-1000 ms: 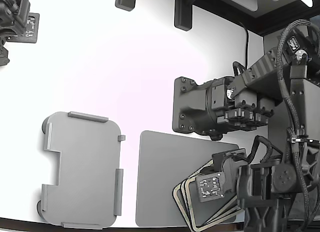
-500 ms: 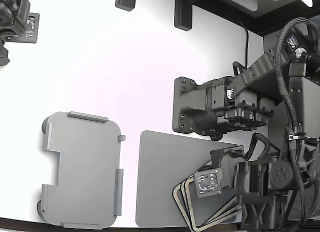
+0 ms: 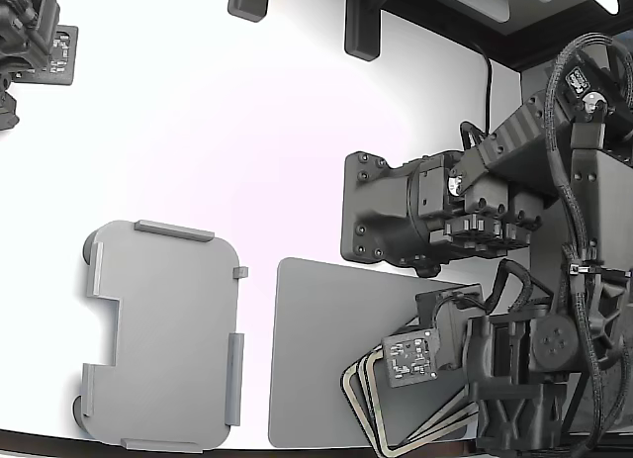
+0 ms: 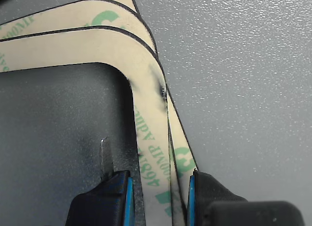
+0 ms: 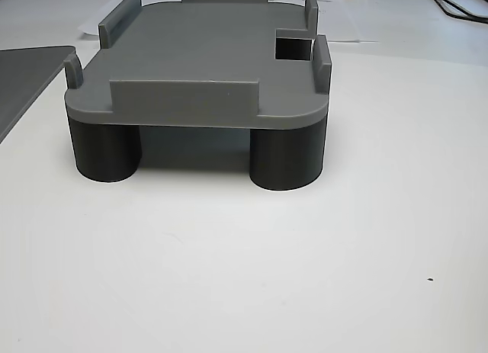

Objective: Move top rectangular frame to the holder.

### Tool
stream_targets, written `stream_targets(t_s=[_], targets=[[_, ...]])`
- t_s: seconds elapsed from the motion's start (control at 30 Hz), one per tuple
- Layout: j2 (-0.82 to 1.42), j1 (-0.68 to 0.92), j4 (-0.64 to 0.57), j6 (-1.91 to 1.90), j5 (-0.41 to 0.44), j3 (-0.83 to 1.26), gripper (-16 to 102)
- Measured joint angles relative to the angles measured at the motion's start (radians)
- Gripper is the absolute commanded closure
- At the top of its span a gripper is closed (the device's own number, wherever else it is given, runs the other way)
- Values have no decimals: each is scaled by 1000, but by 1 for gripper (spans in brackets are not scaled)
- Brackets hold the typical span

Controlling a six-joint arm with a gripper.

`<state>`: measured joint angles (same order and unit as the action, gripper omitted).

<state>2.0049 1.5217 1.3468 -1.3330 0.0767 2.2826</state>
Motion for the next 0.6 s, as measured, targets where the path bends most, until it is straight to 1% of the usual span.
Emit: stream_targets(t_s=[0.2,0.27,0.37,0.6], targets=[[0,0,-5,0,-3,5,64],[0,0,-8,-2,-5,8,74],[0,0,-9,-3,-6,8,96],[0,0,12,-17,-9,0,97]])
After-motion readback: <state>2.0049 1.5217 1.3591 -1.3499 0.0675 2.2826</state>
